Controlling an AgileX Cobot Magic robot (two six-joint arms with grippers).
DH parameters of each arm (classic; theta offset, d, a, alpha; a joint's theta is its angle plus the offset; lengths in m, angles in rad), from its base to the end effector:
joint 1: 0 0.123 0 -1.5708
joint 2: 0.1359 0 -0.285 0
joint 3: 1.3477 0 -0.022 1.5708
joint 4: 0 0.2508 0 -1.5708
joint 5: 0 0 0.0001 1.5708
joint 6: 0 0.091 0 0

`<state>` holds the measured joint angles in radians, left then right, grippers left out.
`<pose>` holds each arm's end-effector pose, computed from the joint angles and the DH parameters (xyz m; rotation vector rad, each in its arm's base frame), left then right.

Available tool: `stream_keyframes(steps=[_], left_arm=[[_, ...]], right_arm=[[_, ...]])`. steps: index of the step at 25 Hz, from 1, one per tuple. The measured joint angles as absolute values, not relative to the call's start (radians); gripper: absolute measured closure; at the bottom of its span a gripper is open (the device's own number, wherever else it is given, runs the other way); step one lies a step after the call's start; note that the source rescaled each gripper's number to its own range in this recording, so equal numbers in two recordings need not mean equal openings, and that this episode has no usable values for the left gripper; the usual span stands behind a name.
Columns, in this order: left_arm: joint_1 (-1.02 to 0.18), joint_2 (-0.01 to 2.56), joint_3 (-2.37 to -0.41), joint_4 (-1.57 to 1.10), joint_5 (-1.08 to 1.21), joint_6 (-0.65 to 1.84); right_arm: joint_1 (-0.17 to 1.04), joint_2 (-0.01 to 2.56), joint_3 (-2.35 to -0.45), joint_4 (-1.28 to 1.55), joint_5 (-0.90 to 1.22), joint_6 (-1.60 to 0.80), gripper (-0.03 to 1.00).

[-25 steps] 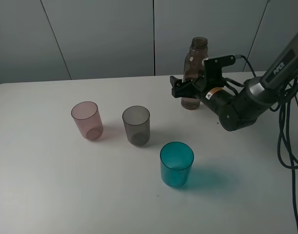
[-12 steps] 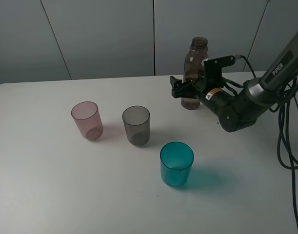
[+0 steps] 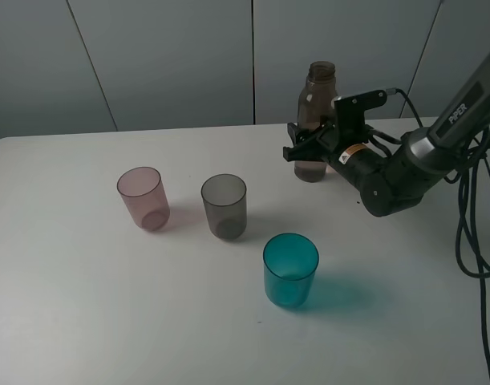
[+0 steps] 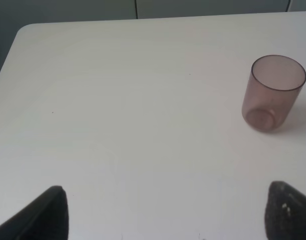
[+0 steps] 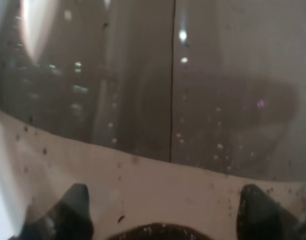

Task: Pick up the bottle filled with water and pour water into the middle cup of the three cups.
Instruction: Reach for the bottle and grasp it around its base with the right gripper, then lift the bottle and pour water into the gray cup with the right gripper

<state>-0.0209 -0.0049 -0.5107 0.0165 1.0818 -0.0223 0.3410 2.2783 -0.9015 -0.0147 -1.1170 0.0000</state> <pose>-0.0077 0.0015 0.2785 -0.0026 2.0497 -0.0072 0.3702 0.1326 0.0619 -0.3121 1.7223 0.2564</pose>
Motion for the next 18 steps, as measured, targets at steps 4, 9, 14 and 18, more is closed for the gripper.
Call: stream_keyframes(steps=[4,9,14,18], left_arm=[[-0.021,-0.005,-0.511,0.017,1.082,-0.022],[-0.021,-0.005,-0.511,0.017,1.082,-0.022],[-0.021,-0.005,-0.511,0.017,1.082,-0.022],[-0.021,-0.005,-0.511,0.017,1.082,-0.022]], right_arm=[[0.341,2.278,-0.902,-0.015,-1.117,0.0,0.97],[0.339,2.271,-0.902,-0.046,-1.104,0.0,0.97],[0.339,2.197,-0.9,-0.09,-1.051,-0.01,0.97],[0.341,2.095,-0.893,-0.08,-0.992,-0.048,0.97]])
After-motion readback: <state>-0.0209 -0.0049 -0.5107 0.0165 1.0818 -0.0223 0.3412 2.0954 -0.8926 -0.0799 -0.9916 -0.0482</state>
